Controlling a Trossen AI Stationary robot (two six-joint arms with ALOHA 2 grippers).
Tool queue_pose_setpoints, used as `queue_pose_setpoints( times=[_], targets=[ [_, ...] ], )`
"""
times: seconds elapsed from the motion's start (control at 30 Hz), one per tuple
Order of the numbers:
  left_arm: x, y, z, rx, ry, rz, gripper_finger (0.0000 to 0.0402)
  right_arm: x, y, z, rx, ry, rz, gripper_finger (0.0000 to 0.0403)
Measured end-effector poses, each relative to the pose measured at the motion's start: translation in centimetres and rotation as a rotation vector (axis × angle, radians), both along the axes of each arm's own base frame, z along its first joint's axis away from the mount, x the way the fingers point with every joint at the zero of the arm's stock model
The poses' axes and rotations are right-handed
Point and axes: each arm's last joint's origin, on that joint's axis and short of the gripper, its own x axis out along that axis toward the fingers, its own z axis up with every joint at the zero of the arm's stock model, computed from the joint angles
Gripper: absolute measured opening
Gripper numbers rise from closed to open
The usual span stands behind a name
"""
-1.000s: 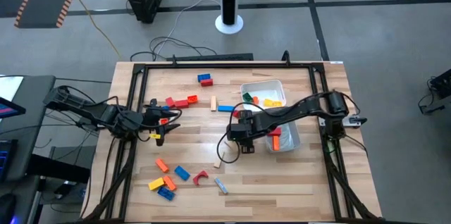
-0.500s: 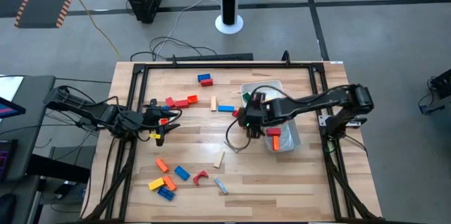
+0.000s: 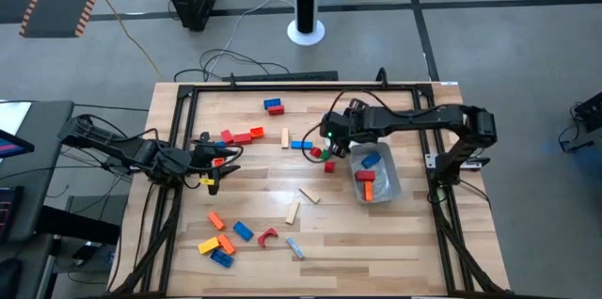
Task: Sort blocks by size
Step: Put the small blue game piece into the white bin, then put the small red wooden block into the white bin
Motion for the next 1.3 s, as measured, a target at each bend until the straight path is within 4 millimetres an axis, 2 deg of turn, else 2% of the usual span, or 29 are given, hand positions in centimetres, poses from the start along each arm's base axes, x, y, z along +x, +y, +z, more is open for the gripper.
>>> queue_pose_setpoints(
  times=[0.23,0.43,0.53,0.67,0.77,0.9,1.03,1.17,1.3],
  targets=[
    [-0.1,0.0,-0.1,0.006,0.017,0.000,0.0208,0.0,-0.1,0.0,0.023,0.005,0.024,0.0280],
    [-0.1,0.0,-0.1,0.004,0.016,0.001,0.0208,0.2,1.3,0.1,0.031,-0.001,0.072,0.0285],
    [-0.1,0.0,-0.2,0.001,0.016,0.002,0.0208,0.7,3.0,0.2,0.062,-0.045,0.132,0.0285],
    [-0.1,0.0,-0.1,0.000,0.013,0.002,0.0208,1.3,6.5,0.3,0.069,-0.087,0.243,0.0286],
    [0.0,0.0,-0.1,-0.003,0.006,0.002,0.0208,1.6,8.5,-0.4,0.101,-0.068,0.309,0.0285],
    [0.0,0.0,0.0,-0.005,0.003,0.003,0.0208,2.1,10.2,-2.2,0.127,-0.018,0.341,0.0262],
    [0.0,0.0,0.0,-0.005,0.002,0.003,0.0208,2.7,11.0,-4.2,0.133,0.038,0.357,0.0209],
    [0.0,0.0,0.0,0.002,0.003,0.000,0.0208,3.2,10.7,-5.5,0.167,0.067,0.335,0.0166],
    [0.0,0.0,0.0,0.020,0.009,-0.006,0.0208,3.3,9.4,-5.7,0.211,0.077,0.298,0.0171]
  ],
)
